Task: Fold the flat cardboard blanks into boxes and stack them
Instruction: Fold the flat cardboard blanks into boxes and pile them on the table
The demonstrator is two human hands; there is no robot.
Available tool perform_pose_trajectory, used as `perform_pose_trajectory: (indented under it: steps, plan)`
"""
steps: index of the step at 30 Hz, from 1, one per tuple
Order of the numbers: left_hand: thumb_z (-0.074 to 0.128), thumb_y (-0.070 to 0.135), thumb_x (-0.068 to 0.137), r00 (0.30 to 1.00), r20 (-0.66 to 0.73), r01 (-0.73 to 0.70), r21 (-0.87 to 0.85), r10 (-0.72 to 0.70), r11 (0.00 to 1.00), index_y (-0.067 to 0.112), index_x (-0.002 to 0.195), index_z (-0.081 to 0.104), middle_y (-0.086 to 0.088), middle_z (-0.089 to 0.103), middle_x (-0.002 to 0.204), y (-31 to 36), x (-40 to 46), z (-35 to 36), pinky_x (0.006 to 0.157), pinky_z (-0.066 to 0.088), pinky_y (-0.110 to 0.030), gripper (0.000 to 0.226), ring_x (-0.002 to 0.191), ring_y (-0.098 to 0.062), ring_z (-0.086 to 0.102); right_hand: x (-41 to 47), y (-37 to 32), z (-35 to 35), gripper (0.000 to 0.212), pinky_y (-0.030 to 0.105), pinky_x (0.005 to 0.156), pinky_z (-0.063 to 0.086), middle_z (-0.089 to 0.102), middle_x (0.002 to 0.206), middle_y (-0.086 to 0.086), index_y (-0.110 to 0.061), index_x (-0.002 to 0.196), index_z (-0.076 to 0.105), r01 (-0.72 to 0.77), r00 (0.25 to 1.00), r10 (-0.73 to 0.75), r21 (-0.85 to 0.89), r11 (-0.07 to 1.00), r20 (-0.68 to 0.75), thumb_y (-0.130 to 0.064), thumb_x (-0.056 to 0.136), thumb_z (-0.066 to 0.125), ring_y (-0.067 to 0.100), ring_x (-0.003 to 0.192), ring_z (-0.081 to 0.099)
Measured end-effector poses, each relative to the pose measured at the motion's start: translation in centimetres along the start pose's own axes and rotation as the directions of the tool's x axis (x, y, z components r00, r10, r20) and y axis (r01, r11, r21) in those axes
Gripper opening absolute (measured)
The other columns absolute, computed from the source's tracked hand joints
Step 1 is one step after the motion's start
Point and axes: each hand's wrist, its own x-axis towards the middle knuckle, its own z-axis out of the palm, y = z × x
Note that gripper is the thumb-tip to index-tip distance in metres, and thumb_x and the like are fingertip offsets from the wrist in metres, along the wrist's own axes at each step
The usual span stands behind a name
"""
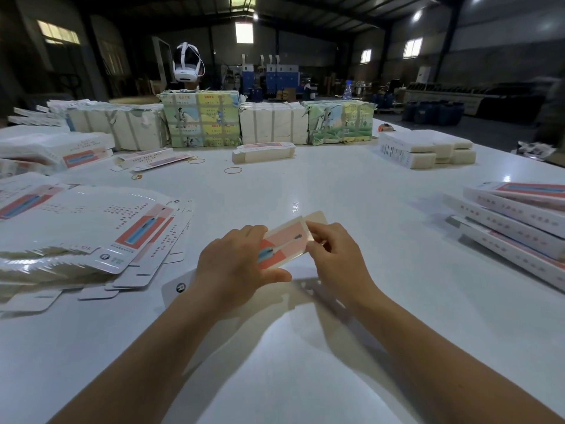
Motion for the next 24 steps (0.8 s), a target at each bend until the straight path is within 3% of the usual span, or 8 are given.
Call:
perform_pose_trajectory:
  steps: [4,6,8,9,14,18,21,24]
  plan:
    - [0.062,0.068,0.071,1.000,-0.018,0.011,-0.040,-0.012,0.999,0.024,0.118,0.047,0.006,0.057,0.109,-0.2,0.1,-0.3,0.075,0.053,-0.036,0.066,0.091,-0.017,0.055,0.7,0.4,-0.9,0.077,0.025,0.096,0.040,0.033,0.127,-0.005,-0.029,0.145,0.031,-0.074,0.981,0.066,-0.036,0.997,-0.184,-0.022,0.081,0.074,0.009,0.112,0.041]
    - [0.062,0.067,0.071,1.000,-0.011,0.002,-0.055,-0.002,0.998,0.026,0.119,0.047,0.007,0.057,0.109,-0.1,0.0,-0.3,0.075,0.053,-0.034,0.065,0.091,-0.016,0.055,1.0,0.2,-1.2,0.085,0.033,0.089,0.047,0.043,0.130,0.000,-0.029,0.145,0.026,-0.295,0.949,0.317,0.356,0.887,-0.002,-0.014,0.078,0.076,0.018,0.110,0.051]
    - [0.062,0.067,0.071,1.000,0.002,-0.010,-0.070,0.010,0.997,0.026,0.122,0.046,0.007,0.058,0.112,0.0,-0.1,-0.2,0.077,0.053,-0.034,0.068,0.093,-0.015,0.055,1.1,0.2,-1.3,0.057,0.037,0.075,0.056,0.061,0.117,0.009,-0.015,0.129,0.046,-0.481,0.875,0.381,0.629,0.611,0.299,-0.002,0.079,0.070,0.027,0.098,0.064]
    - [0.062,0.067,0.071,1.000,0.005,-0.011,-0.078,0.012,0.997,0.025,0.123,0.046,0.007,0.057,0.113,0.0,-0.1,-0.2,0.077,0.054,-0.034,0.069,0.093,-0.015,0.056,1.1,0.2,-1.3,0.043,0.036,0.073,0.058,0.065,0.110,0.012,-0.010,0.119,0.053,-0.485,0.874,0.346,0.643,0.593,0.340,0.002,0.080,0.067,0.028,0.095,0.066]
    - [0.061,0.068,0.070,1.000,-0.017,0.000,-0.078,-0.002,0.997,0.025,0.119,0.046,0.007,0.057,0.111,0.0,0.1,-0.2,0.076,0.055,-0.035,0.067,0.091,-0.015,0.057,0.0,0.2,-0.6,0.020,0.014,0.064,0.052,0.068,0.089,0.003,-0.028,0.099,0.065,-0.029,0.999,0.021,0.280,0.959,0.034,-0.011,0.089,0.062,0.008,0.080,0.065]
    - [0.061,0.069,0.071,0.999,-0.042,-0.005,-0.021,0.004,1.000,0.025,0.120,0.046,0.006,0.057,0.109,-0.3,0.2,0.0,0.075,0.053,-0.034,0.068,0.089,-0.016,0.055,-0.6,0.3,0.4,0.035,0.009,0.072,0.042,0.067,0.101,-0.003,-0.017,0.133,0.053,0.225,0.974,-0.225,-0.289,0.930,0.035,-0.023,0.098,0.047,0.002,0.083,0.062]
    - [0.065,0.066,0.071,0.996,-0.085,-0.007,-0.022,0.005,1.000,0.024,0.122,0.046,0.006,0.057,0.106,-0.8,0.3,0.0,0.073,0.050,-0.033,0.069,0.089,-0.017,0.053,-0.8,0.0,0.8,0.035,0.018,0.075,0.043,0.067,0.099,-0.010,-0.019,0.132,0.053,0.269,0.962,-0.270,-0.306,0.913,0.040,-0.030,0.099,0.045,0.006,0.086,0.059]
    - [0.068,0.062,0.070,0.989,-0.142,-0.049,0.011,0.050,0.999,0.020,0.125,0.048,0.002,0.059,0.106,-0.8,0.3,0.1,0.070,0.049,-0.033,0.072,0.090,-0.020,0.054,-0.7,-0.2,0.7,0.034,0.017,0.065,0.047,0.066,0.069,-0.011,-0.016,0.101,0.070,0.139,0.990,-0.140,-0.035,0.990,-0.030,-0.035,0.101,0.042,0.009,0.068,0.059]
